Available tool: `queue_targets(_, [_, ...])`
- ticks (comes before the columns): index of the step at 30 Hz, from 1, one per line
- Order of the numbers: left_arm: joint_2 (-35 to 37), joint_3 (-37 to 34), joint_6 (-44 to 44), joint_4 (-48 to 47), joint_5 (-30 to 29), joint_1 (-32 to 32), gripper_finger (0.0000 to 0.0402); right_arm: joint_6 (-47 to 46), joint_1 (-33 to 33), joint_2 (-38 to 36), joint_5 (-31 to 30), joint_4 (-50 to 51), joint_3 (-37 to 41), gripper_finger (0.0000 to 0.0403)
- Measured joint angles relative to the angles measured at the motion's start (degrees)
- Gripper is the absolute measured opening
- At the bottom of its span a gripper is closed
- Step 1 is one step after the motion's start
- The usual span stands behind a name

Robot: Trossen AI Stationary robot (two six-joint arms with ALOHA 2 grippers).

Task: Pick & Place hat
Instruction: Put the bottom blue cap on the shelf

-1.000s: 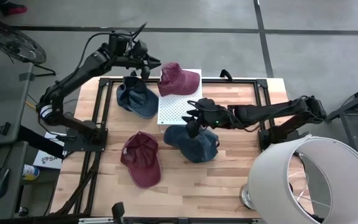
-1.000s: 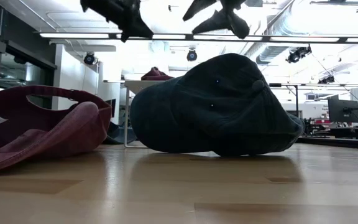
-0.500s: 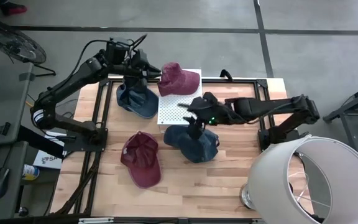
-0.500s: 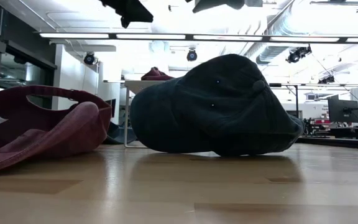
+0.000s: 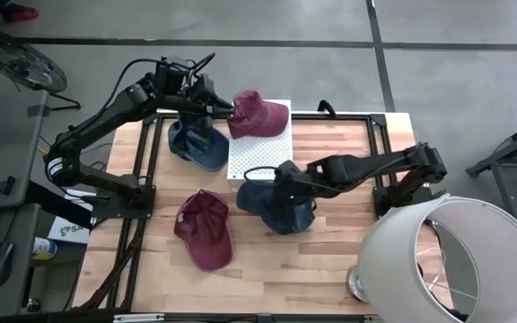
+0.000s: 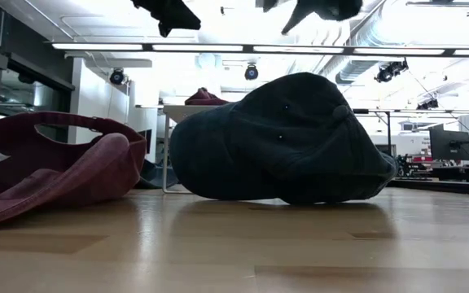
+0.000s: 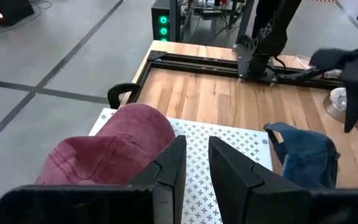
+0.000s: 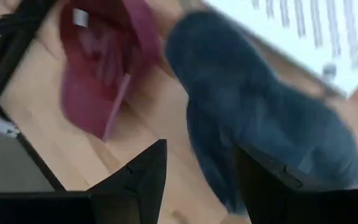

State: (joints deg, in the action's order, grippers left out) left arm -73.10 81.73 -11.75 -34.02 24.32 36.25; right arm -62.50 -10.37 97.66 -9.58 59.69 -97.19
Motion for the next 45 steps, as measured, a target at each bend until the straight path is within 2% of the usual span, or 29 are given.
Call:
queue_targets(5, [0.0, 0.0, 0.0, 0.0, 0.0, 0.0, 0.0069, -8.6, -0.1, 0.6, 5.1, 0.7, 3.1, 0.0172])
queue_targets(12, [0.0, 0.0, 0.0, 0.0, 0.1, 0.1, 0.0069, -17.4, -4.2, 0.6, 5.7, 5.9, 3.3, 0.0172])
queue_targets(18, [0.0, 0.0, 0.0, 0.0, 0.2, 0.1, 0.0069, -21.5, -9.5, 0.9, 0.6, 7.1, 3.3, 0.0172])
queue_targets(23, [0.0, 0.0, 0.0, 0.0, 0.2, 0.1, 0.0069, -25.3, -11.3, 0.9, -3.2, 8.5, 3.3, 0.0172])
queue_targets(30, [0.0, 0.0, 0.0, 0.0, 0.5, 0.1, 0.0069, -26.6, -12.2, 3.5, -4.6, 10.0, 3.3, 0.0174])
queue_targets(34, [0.0, 0.0, 0.0, 0.0, 0.7, 0.1, 0.0069, -27.5, -12.3, 6.1, -4.5, 9.9, 3.3, 0.0196])
queue_targets(39, [0.0, 0.0, 0.0, 0.0, 0.7, 0.1, 0.0069, -30.0, -12.8, 6.6, -6.8, 10.0, 3.3, 0.0245])
queue_targets(45, [0.0, 0.0, -0.1, 0.0, 0.7, 0.1, 0.0069, -32.8, -13.2, 9.3, -4.4, 11.5, 3.3, 0.0286])
